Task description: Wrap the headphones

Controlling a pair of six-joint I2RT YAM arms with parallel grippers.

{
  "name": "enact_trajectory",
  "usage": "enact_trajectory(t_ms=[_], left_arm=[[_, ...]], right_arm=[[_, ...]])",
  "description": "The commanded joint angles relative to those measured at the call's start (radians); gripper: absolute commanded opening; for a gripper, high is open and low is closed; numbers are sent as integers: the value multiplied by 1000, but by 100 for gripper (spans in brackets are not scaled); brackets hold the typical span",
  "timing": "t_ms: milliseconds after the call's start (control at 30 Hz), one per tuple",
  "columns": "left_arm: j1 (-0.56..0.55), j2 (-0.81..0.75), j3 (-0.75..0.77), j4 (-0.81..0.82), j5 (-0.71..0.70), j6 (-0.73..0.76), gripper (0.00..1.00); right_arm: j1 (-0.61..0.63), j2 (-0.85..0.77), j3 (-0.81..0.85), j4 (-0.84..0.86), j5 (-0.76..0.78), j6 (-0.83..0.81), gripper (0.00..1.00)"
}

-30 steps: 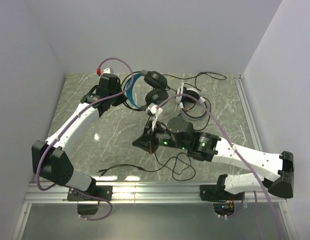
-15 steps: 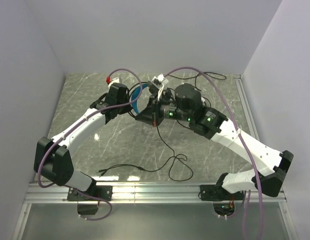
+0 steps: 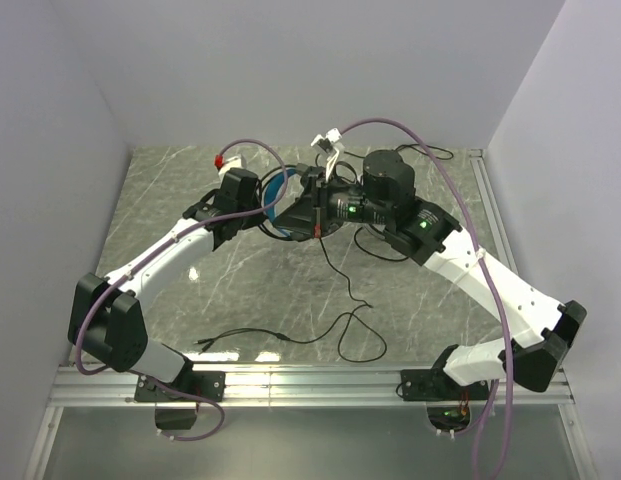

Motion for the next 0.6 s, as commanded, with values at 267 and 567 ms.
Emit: enact_trajectory(t_ms=[267, 567], left_arm=[[-9, 16, 9, 52, -66, 38, 0], [-31, 18, -5, 69, -82, 53, 0]], right_arm=[[-60, 25, 124, 201, -121, 102, 13], [-104, 49, 159, 224, -147, 130, 14]])
